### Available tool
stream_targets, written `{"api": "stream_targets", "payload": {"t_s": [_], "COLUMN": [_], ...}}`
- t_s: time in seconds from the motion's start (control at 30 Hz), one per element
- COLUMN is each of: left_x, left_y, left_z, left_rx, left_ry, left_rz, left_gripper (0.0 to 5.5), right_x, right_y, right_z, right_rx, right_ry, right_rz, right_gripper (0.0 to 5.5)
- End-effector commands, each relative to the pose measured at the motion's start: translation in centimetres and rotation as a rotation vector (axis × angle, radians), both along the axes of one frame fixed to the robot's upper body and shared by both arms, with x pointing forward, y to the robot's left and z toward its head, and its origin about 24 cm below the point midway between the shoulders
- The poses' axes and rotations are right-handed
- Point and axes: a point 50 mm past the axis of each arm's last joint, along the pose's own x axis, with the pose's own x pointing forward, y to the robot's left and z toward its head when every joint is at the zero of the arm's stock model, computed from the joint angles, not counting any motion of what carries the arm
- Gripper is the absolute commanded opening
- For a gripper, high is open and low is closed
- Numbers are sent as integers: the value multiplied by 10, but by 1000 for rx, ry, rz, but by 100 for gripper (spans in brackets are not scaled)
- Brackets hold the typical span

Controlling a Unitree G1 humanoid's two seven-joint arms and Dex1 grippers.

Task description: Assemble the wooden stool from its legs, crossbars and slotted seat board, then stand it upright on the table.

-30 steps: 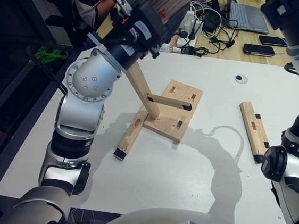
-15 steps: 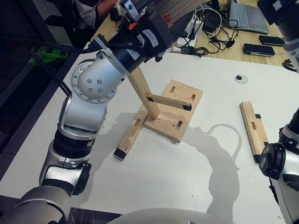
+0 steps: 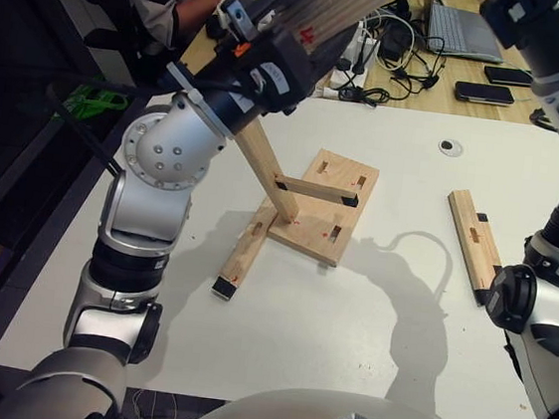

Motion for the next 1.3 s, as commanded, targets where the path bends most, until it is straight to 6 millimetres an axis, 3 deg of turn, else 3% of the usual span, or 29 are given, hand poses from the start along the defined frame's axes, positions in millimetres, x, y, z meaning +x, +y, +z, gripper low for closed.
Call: {"api": "stream_targets", "payload": {"t_s": [0.03, 0.23, 0.27, 0.43, 0.57, 0.73, 0.83, 1.0, 1.13, 1.3], "left_x": [14, 16, 15, 15, 16, 17, 24, 34, 44, 50], "left_y": [24, 27, 27, 27, 24, 35, 55, 89, 107, 104], "left_z": [3, 9, 10, 11, 3, -2, 6, 14, 4, -28], "left_rx": [105, 82, 68, 72, 69, 15, -165, -524, -779, -803], "left_ry": [-17, -60, -78, -91, -20, 41, 70, 149, 279, 448], "left_rz": [99, 108, 114, 140, 107, 132, 195, 319, 419, 529], "left_gripper": [203, 203, 239, 308, 316, 316, 316, 316, 316, 316], "right_x": [-9, -10, -10, -7, 5, 31, 37, 26, 7, -20], "right_y": [-7, -7, -6, -5, -10, -33, -53, -69, -71, -63], "right_z": [3, 0, 0, -1, -4, -8, -22, -56, -84, -118], "right_rx": [-21, -23, -21, -15, 9, 88, 86, -18, -87, -141], "right_ry": [-18, -11, -10, -6, 25, 118, 191, 334, 465, 657], "right_rz": [38, 37, 37, 5, -131, -420, -559, -656, -661, -629], "right_gripper": [109, 109, 109, 109, 100, 99, 99, 99, 99, 99]}}
